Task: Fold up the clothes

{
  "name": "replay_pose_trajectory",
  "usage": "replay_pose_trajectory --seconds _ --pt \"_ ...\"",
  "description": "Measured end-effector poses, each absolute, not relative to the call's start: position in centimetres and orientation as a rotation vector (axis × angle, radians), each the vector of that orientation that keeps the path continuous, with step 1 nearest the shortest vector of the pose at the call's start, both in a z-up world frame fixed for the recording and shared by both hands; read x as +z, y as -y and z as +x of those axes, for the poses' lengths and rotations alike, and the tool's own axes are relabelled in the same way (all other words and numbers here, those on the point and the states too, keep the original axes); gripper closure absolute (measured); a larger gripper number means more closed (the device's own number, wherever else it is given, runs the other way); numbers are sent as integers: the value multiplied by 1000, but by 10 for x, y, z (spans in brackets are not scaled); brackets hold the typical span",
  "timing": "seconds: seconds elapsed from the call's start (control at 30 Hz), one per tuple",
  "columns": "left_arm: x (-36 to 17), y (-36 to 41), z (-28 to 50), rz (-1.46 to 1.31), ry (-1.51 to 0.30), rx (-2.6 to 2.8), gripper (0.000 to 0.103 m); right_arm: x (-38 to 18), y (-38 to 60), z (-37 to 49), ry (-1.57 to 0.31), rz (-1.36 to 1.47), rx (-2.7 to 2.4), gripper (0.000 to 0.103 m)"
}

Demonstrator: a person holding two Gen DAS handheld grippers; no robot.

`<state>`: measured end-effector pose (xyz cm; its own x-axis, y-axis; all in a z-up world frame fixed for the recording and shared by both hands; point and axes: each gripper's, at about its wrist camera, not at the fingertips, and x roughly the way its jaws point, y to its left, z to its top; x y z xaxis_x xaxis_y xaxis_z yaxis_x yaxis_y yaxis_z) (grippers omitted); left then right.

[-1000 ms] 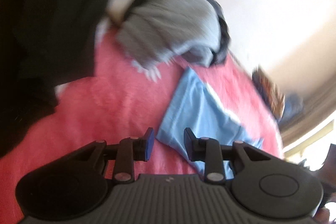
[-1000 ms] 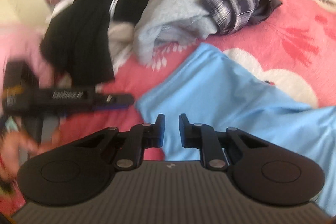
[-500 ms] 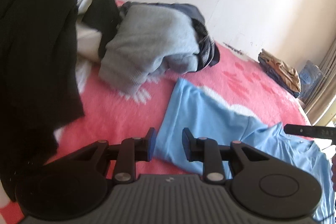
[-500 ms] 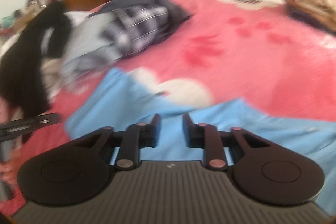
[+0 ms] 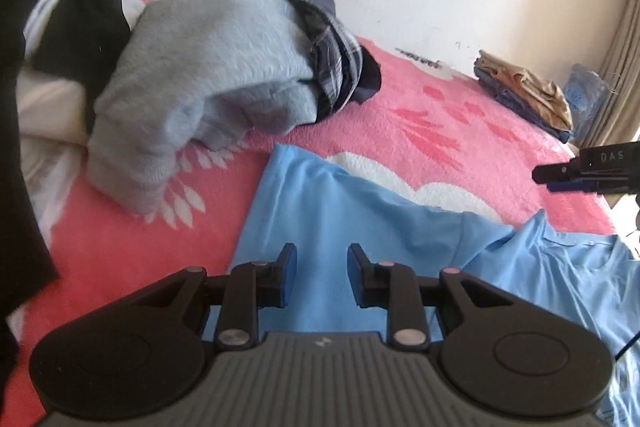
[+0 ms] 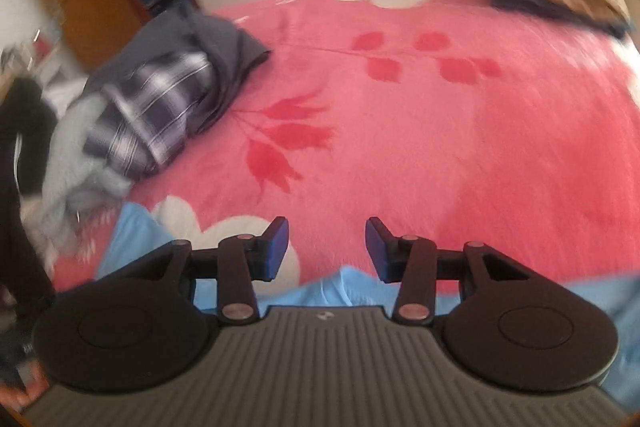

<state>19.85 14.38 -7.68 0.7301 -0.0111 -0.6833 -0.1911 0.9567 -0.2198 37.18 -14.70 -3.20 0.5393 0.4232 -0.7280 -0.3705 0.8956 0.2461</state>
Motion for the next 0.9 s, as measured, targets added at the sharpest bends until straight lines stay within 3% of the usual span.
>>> replay_pose_trajectory --seconds 0.1,0.23,0.33,0.6,0.9 --pt "-83 -143 197 -289 -750 112 75 -41 142 376 -853 -44 463 64" --pt "-84 -144 196 -303 -748 121 75 -69 156 371 -968 -35 492 78" --pt "-83 -145 198 -314 -755 124 75 -68 172 349 -937 19 555 80" --pt "-84 -143 198 -295 -756 126 73 -62 170 314 -827 -134 637 78" --pt "-84 -142 198 -291 -759 128 73 -40 147 345 -774 -129 747 74"
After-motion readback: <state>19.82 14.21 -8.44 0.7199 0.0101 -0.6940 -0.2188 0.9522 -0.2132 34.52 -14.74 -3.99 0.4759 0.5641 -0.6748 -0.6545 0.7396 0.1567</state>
